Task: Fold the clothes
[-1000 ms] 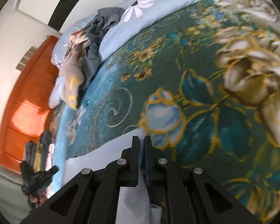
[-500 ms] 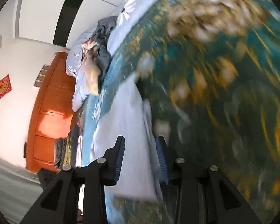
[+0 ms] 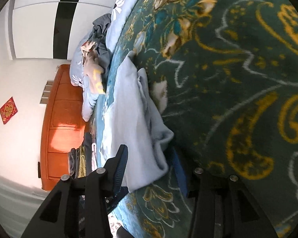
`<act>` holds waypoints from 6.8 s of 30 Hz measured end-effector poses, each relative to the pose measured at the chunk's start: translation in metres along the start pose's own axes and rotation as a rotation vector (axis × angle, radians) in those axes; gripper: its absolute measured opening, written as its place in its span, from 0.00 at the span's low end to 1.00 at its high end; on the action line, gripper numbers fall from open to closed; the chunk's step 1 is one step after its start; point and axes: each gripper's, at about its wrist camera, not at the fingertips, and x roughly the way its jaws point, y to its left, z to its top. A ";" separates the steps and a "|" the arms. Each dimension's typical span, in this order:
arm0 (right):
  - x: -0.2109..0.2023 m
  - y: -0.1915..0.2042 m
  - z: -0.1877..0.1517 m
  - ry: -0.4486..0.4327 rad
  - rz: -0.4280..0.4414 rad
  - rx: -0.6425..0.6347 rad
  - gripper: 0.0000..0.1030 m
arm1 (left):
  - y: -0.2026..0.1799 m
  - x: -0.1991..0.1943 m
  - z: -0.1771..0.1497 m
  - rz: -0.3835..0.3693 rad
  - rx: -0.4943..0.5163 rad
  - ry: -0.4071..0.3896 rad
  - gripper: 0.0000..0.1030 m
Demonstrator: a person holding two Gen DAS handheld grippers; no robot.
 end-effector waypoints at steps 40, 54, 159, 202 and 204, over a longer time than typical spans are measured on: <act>0.195 0.239 -0.170 0.396 -0.205 -0.938 0.07 | 0.210 -0.146 0.002 -0.298 -0.552 -0.325 0.51; 0.166 0.231 -0.111 0.353 -0.209 -0.824 0.37 | 0.166 -0.116 0.020 -0.227 -0.424 -0.221 0.54; 0.186 0.236 -0.016 0.200 -0.419 -0.632 0.50 | 0.122 -0.078 0.039 -0.114 -0.075 -0.141 0.32; 0.191 0.185 -0.008 0.227 -0.264 -0.588 0.50 | 0.140 -0.074 0.028 -0.057 -0.145 -0.108 0.15; 0.189 0.181 -0.006 0.227 -0.260 -0.580 0.50 | 0.137 -0.080 0.027 -0.081 -0.149 -0.115 0.17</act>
